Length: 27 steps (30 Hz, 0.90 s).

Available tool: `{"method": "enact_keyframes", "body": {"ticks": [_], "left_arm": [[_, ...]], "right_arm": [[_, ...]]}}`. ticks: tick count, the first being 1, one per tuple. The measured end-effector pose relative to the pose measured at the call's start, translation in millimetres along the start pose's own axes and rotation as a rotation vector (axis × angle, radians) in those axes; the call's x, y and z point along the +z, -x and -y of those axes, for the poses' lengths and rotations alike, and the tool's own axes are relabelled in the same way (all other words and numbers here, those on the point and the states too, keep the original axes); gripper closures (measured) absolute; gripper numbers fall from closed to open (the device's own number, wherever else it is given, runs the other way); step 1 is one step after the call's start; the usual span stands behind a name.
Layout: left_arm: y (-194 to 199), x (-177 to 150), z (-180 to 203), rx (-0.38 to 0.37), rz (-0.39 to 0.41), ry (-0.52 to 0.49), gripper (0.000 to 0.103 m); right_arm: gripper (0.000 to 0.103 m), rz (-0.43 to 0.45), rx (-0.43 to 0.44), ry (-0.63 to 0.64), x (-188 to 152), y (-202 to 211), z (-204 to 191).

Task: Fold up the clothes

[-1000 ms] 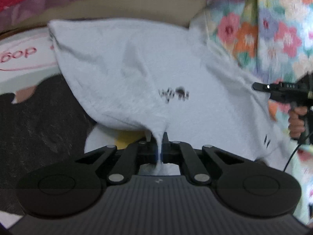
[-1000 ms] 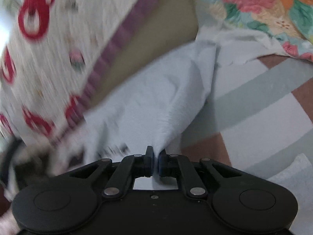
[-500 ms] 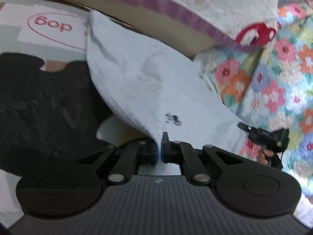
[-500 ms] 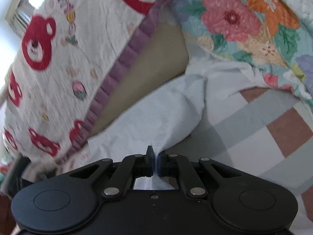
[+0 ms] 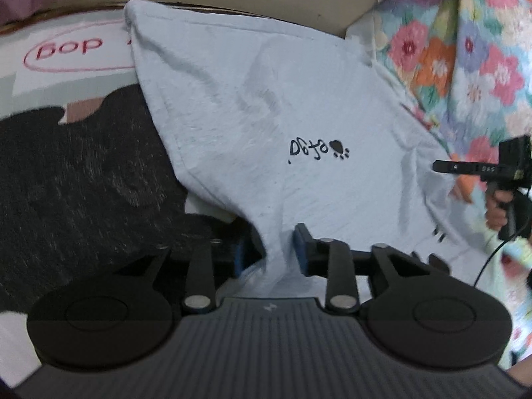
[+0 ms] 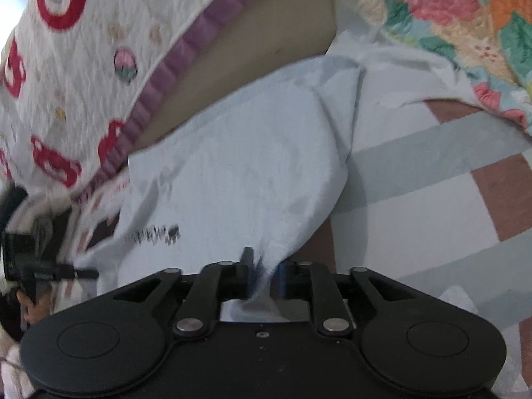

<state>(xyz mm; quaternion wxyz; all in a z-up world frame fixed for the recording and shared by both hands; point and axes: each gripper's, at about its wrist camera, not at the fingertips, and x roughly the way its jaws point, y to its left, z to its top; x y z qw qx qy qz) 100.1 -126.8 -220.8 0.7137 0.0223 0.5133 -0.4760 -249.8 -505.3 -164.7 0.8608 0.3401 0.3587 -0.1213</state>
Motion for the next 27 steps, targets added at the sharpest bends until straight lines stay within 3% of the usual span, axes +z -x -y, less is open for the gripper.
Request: {"method": "enact_keyframes", "body": {"ticks": [2, 4, 5, 6, 7, 12, 16, 19, 23, 27], "left_arm": [[-5.1, 0.9, 0.1, 0.015, -0.009, -0.007, 0.059], [-10.9, 2.5, -0.7, 0.019, -0.015, -0.005, 0.061], [-11.4, 3.2, -0.5, 0.008, -0.010, -0.003, 0.069], [-11.5, 3.8, -0.6, -0.009, -0.009, 0.002, 0.096], [-11.3, 4.1, -0.1, -0.027, -0.005, 0.010, 0.099], [4.9, 3.3, 19.5, -0.053, 0.090, 0.083, 0.099], [58.2, 12.0, 41.5, 0.035, 0.327, 0.015, 0.099], [98.8, 18.9, 41.9, 0.053, 0.445, 0.073, 0.100], [138.8, 24.7, 55.6, 0.095, 0.531, 0.087, 0.101], [164.4, 31.1, 79.5, 0.103, 0.560, 0.082, 0.101]], "right_arm": [[0.069, -0.031, -0.016, 0.017, -1.7, -6.1, -1.2], [0.067, -0.037, -0.028, 0.008, -2.8, -10.6, -0.1], [0.068, -0.023, -0.022, -0.007, -3.1, -11.6, 1.8], [0.087, -0.006, -0.015, -0.023, -3.4, -12.4, 3.8], [0.096, 0.015, 0.009, -0.044, -3.4, -11.9, 5.6], [0.097, 0.194, 0.051, -0.117, 8.1, 29.5, -6.1], [0.097, 0.283, 0.039, -0.092, 22.3, 67.6, -24.4], [0.097, 0.343, 0.018, -0.084, 25.1, 88.3, -40.4], [0.097, 0.437, 0.027, -0.051, 26.4, 123.0, -56.2], [0.097, 0.502, 0.036, -0.012, 35.8, 155.1, -69.0]]}}
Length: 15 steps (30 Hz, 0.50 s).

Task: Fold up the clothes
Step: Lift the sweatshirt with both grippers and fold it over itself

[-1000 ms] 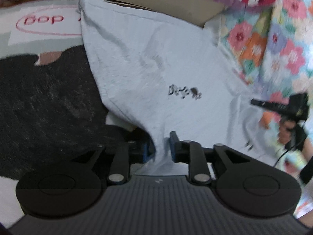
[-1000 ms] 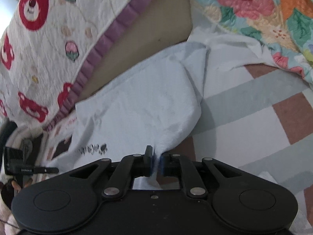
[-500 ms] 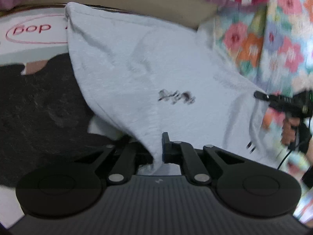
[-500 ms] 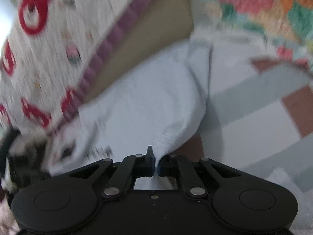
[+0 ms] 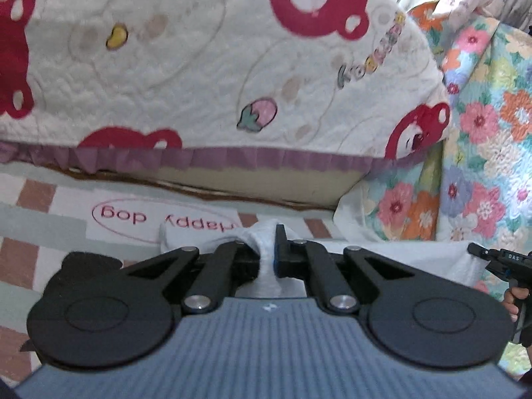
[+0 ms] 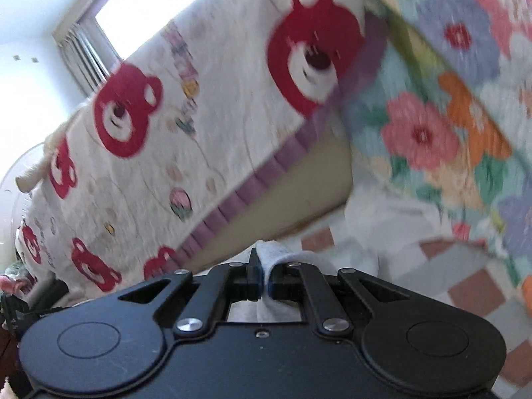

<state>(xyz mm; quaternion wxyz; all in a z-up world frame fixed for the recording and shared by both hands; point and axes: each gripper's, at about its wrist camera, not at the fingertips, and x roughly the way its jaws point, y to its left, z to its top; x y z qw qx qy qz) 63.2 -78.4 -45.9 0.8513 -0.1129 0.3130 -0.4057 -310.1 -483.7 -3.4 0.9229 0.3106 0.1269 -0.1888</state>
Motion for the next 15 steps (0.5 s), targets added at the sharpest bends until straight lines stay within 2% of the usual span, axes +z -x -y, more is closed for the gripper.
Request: {"method": "enact_keyframes", "body": {"ticks": [5, 15], "left_arm": [[34.2, 16.8, 22.5, 0.017, 0.055, -0.034, 0.101], [110.0, 34.6, 54.2, 0.033, 0.135, -0.098, 0.100]], "right_arm": [[0.097, 0.054, 0.040, 0.060, 26.5, 24.5, -26.6], [0.097, 0.062, 0.097, 0.169, 46.2, 69.2, -74.8]]}}
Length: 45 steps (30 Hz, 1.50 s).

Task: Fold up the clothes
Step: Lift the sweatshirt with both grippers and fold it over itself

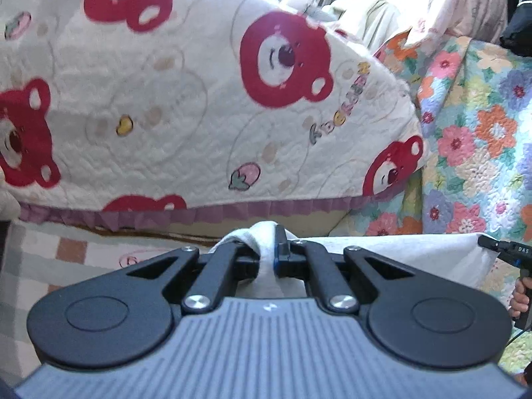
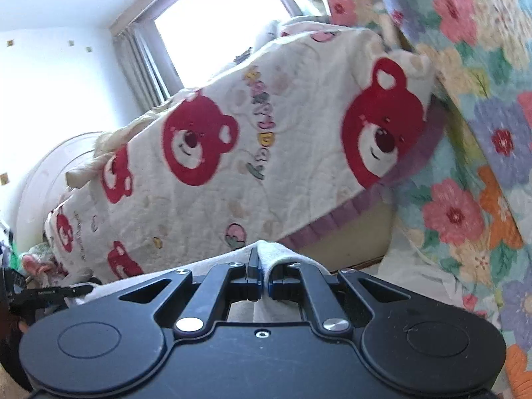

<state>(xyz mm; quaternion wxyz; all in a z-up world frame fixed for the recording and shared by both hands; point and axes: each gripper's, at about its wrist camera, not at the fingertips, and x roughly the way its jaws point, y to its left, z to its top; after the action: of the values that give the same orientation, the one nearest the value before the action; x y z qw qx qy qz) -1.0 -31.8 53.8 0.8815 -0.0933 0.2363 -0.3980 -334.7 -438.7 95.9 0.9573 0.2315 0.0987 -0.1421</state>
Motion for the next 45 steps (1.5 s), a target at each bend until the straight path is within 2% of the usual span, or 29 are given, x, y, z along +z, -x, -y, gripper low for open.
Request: {"method": "enact_keyframes", "body": {"ticks": [4, 8, 15, 20, 23, 25, 27, 31, 36, 40, 45], "left_arm": [[26.1, 8.9, 15.0, 0.031, 0.025, -0.063, 0.100], [55.4, 0.6, 34.4, 0.065, 0.050, -0.137, 0.100], [88.1, -10.5, 28.5, 0.034, 0.011, -0.077, 0.100], [71.0, -11.1, 11.4, 0.081, -0.038, -0.068, 0.100], [42.5, -10.5, 0.6, 0.126, -0.076, -0.091, 0.100], [5.6, -8.7, -14.9, 0.150, -0.145, -0.096, 0.100], [-39.9, -9.2, -37.4, 0.177, -0.212, -0.092, 0.100], [-143.3, -22.4, -91.4, 0.241, -0.306, -0.049, 0.100], [-242.3, -42.9, -137.0, 0.287, -0.402, -0.015, 0.100], [-266.1, -38.9, -155.7, 0.261, -0.403, 0.041, 0.100], [-280.8, -27.5, -165.2, 0.226, -0.396, 0.030, 0.100]], "right_arm": [[0.097, 0.003, 0.025, 0.035, 7.3, 18.8, -17.2], [0.097, 0.011, 0.028, 0.066, 1.1, 43.0, -35.3], [0.097, -0.043, 0.025, 0.107, -9.8, 67.5, -49.4], [0.097, -0.121, 0.047, 0.115, -8.7, 48.8, -45.6], [0.097, -0.178, 0.058, 0.094, -5.9, 18.3, -33.0], [0.097, -0.229, 0.045, 0.084, -3.5, -14.1, -19.8], [0.097, -0.293, 0.026, 0.053, -2.3, -57.8, -0.3], [0.097, -0.371, -0.051, -0.104, -20.3, -158.7, 54.1], [0.097, -0.424, -0.173, -0.146, -61.1, -279.6, 104.0], [0.097, -0.414, -0.203, -0.152, -79.2, -314.3, 120.2], [0.099, -0.424, -0.167, -0.081, -59.4, -320.9, 123.0]]}}
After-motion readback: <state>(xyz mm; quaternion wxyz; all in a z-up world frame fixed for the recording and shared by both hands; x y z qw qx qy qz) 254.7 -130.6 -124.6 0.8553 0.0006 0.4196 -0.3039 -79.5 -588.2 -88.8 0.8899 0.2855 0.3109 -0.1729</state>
